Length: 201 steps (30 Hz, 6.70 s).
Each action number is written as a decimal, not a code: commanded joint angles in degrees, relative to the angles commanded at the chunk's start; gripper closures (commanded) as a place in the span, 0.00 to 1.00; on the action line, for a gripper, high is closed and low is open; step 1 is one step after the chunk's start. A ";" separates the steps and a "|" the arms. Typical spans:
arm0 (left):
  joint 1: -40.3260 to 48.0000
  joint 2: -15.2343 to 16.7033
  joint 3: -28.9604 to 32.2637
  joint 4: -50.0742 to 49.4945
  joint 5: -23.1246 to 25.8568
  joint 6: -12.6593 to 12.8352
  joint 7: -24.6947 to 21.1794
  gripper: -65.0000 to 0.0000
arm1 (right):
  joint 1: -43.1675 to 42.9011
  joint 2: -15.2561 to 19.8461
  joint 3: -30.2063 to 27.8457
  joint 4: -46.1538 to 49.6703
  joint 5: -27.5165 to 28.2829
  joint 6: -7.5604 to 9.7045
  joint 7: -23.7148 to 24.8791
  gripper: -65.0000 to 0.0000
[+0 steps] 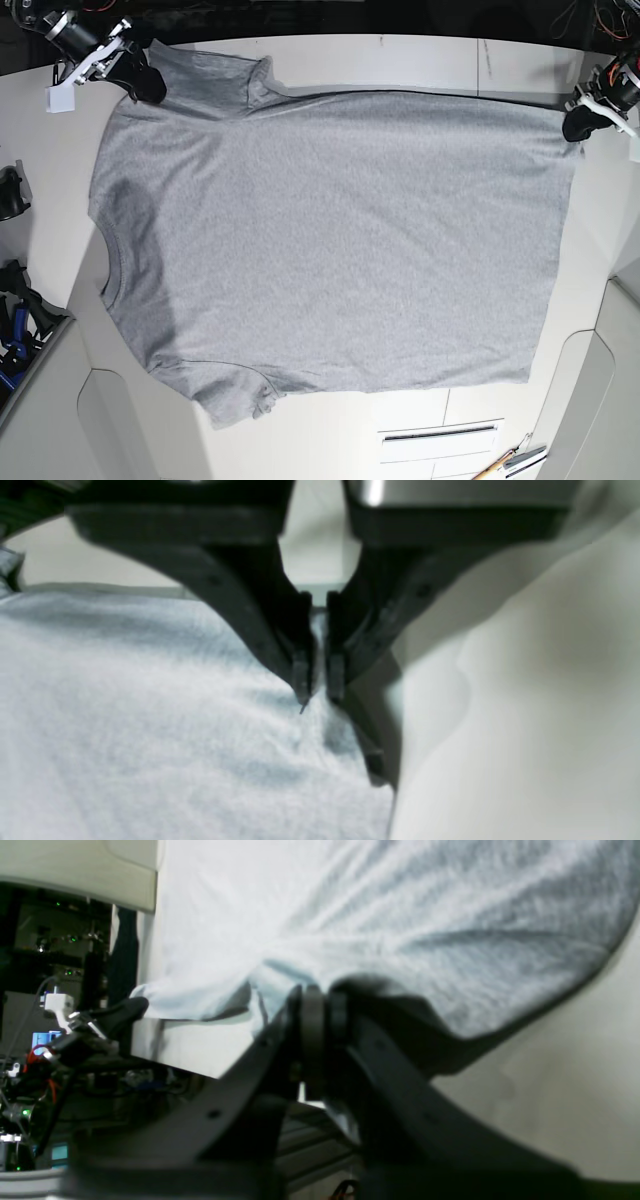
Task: Fold the T-shirt properly
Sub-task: 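Grasp the shirt's shoulder edge corners with both grippers, then lift the shoulder edge and fold it over toward the hem, then release, then move both grippers to the hem corners and grasp them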
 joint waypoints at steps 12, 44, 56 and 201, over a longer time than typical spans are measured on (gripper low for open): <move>-2.99 -0.02 0.00 2.27 3.08 0.00 -3.19 1.00 | 5.73 0.11 0.11 4.90 -5.09 -0.04 2.45 1.00; -30.82 -0.33 15.23 -17.57 26.25 0.00 -17.68 0.61 | 47.71 5.22 -11.58 -29.29 -25.62 -0.70 5.29 0.45; -28.72 -1.92 2.47 -16.83 8.41 0.00 -7.76 0.56 | 39.89 6.49 7.30 -18.64 -21.84 -0.72 -6.58 0.45; -10.91 0.24 -6.25 5.66 7.06 0.00 0.07 0.39 | 52.00 15.67 -0.83 -32.20 -34.49 -2.19 15.52 0.60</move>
